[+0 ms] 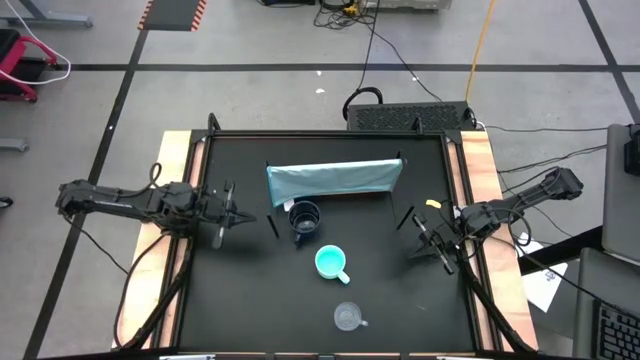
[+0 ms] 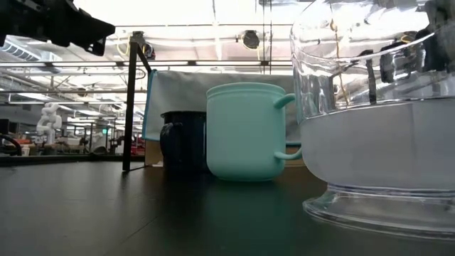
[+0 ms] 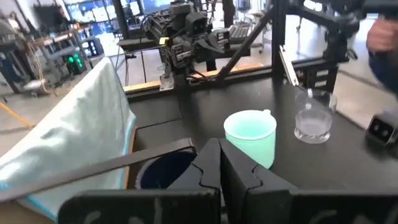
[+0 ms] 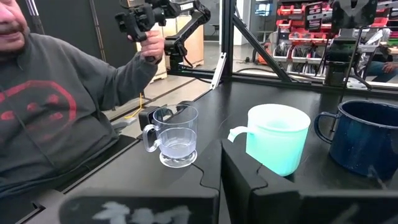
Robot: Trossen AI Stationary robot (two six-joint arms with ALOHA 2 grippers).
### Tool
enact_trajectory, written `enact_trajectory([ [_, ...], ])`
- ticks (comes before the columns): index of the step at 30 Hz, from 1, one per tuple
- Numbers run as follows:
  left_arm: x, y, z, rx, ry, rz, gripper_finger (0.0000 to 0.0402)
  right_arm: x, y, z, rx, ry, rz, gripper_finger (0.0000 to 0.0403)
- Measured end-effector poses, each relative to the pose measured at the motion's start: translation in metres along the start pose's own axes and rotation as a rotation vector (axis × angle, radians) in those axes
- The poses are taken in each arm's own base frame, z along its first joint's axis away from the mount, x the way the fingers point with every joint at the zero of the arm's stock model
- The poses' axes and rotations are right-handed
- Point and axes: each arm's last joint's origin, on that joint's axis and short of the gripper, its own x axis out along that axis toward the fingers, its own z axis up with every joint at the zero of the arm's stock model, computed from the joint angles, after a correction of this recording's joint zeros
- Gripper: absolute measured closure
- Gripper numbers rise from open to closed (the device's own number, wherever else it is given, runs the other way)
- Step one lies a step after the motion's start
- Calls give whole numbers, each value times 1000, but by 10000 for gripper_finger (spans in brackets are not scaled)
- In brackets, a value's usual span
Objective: Stack small to large cups/mugs on shelf
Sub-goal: Move the light blue mug to the center of the table
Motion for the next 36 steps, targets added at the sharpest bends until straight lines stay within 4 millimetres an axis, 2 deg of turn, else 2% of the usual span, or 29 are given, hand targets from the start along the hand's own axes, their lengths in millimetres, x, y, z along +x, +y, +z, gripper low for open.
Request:
enact_trajectory([
  [3,1,-1,-6,-47,-13,-9,401,0,0,0,-1,0,0,403],
  [11,5,-6,-39,-53,-24,-34,401,0,0,1,-4,-6,0,403],
  [19,6,-9,-48,-64,-82,-77,401,0,0,0,-20,-4,0,403],
  [24,6,-11,-64,-79,-39,-82,401,1,0,-1,-32,12,-1,403],
  [28,6,-12,-70,-99,-18,-85,401,2,0,-2,-50,27,-1,403],
  [36,6,-12,-70,-97,-22,-85,400,3,-1,-1,-61,8,-12,403],
])
